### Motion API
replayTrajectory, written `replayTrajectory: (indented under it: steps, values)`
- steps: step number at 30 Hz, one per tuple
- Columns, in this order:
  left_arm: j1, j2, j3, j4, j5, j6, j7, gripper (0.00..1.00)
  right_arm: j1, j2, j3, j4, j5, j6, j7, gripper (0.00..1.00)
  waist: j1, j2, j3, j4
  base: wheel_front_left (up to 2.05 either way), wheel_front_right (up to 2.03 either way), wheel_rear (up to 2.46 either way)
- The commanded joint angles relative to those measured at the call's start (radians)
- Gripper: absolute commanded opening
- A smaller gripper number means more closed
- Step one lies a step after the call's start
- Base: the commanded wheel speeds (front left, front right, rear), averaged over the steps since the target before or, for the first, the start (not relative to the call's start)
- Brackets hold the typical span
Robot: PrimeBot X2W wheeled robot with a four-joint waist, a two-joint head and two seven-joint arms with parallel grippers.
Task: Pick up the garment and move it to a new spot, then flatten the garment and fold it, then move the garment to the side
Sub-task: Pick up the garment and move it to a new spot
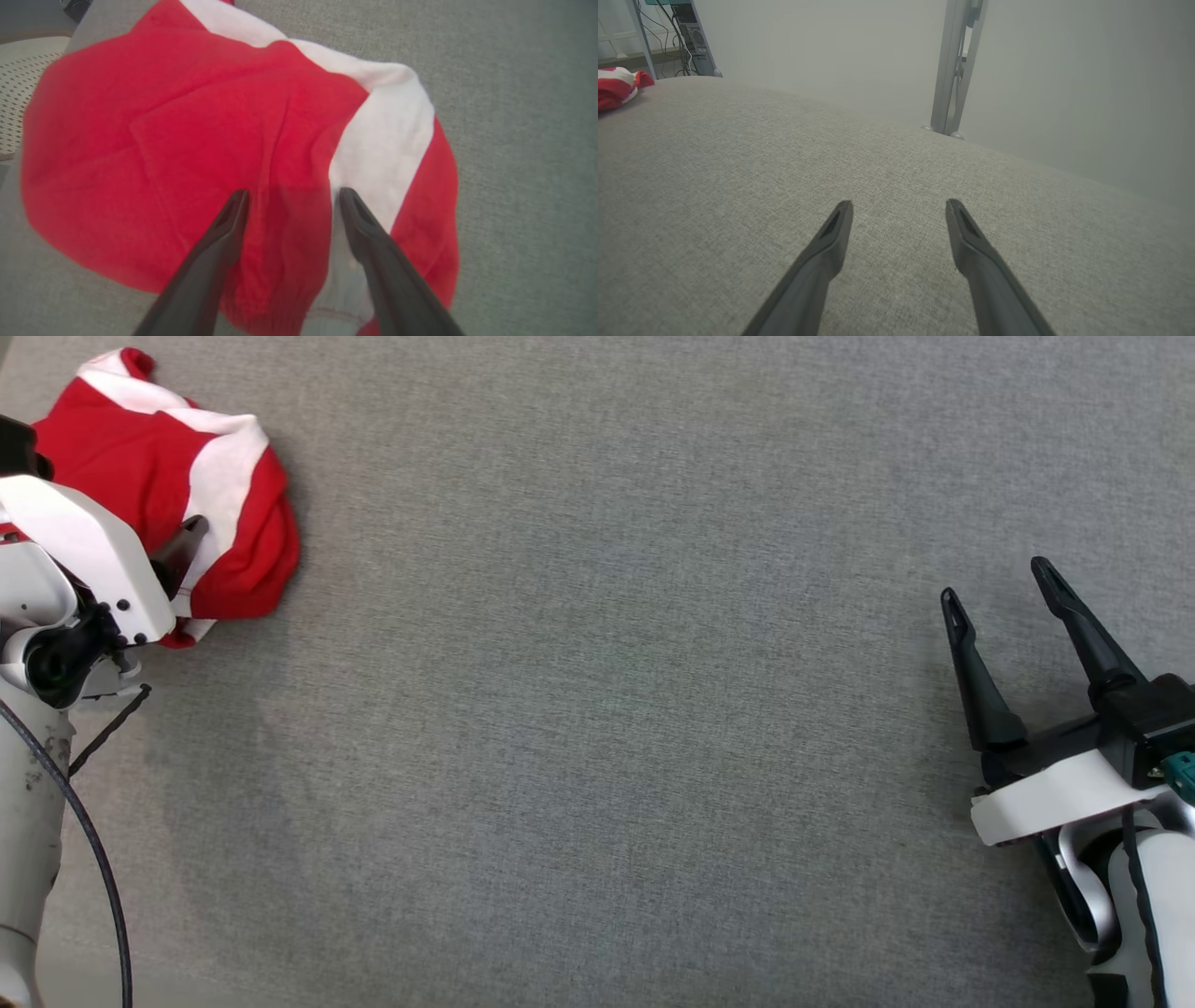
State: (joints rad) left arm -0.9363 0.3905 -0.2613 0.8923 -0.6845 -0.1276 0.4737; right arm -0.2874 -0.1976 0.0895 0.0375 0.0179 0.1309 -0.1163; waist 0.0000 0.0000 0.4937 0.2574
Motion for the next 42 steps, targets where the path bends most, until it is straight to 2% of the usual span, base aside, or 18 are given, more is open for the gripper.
replayTrajectory:
  steps: [1,6,7,8,9,16,21,28,37,42]
  values:
    - [-0.021,0.011,-0.008,0.023,0.012,0.003,-0.008,1.00,-0.011,-0.002,-0.003,-0.003,-0.004,0.000,-0.009,1.00,0.0000,0.0000,0.006,-0.008,0.00,0.00,0.00]
    - [-0.041,0.008,-0.013,0.070,0.013,0.005,-0.014,1.00,-0.014,0.003,-0.006,0.000,-0.007,0.000,-0.011,1.00,0.0000,0.0000,0.011,-0.012,0.00,0.00,0.00]
    - [-0.045,0.006,-0.015,0.081,0.010,0.004,-0.009,0.53,-0.013,0.004,-0.007,0.001,-0.007,0.000,-0.011,1.00,0.0000,0.0000,0.011,-0.012,0.00,0.00,0.00]
    - [-0.048,0.005,-0.018,0.090,0.010,0.003,-0.010,0.17,-0.014,0.006,-0.007,0.003,-0.008,0.000,-0.010,1.00,0.0000,0.0000,0.011,-0.012,0.00,0.00,0.00]
    - [-0.053,0.005,-0.021,0.097,0.011,0.003,-0.015,0.00,-0.014,0.006,-0.006,0.004,-0.009,0.000,-0.011,1.00,0.0000,0.0000,0.010,-0.012,0.00,0.00,0.00]
    - [-0.070,0.002,-0.039,0.095,0.008,-0.003,-0.108,0.00,-0.010,0.014,-0.010,0.026,-0.008,0.000,-0.024,1.00,0.0000,0.0000,-0.023,-0.005,0.00,0.00,0.00]
    - [-0.066,0.010,-0.053,0.024,0.011,-0.004,-0.292,0.00,-0.008,0.028,-0.012,0.051,0.000,0.000,-0.045,1.00,0.0000,0.0000,-0.075,-0.002,0.00,0.00,0.00]
    - [-0.003,-0.003,-0.092,-0.169,-0.051,-0.003,-0.520,0.00,0.011,0.055,-0.021,0.100,0.006,0.000,-0.077,1.00,0.0000,0.0000,-0.183,-0.002,0.00,0.00,0.00]
    - [0.165,-0.047,-0.134,-0.404,-0.144,-0.003,-0.607,0.00,0.048,0.095,-0.069,0.133,0.022,0.000,-0.110,1.00,0.0000,0.0000,-0.315,-0.039,0.00,0.00,0.00]
    - [0.270,-0.069,-0.185,-0.518,-0.104,0.019,-0.633,0.00,0.090,0.116,-0.096,0.128,0.032,0.000,-0.120,1.00,0.0000,0.0000,-0.359,-0.068,0.00,0.00,0.00]
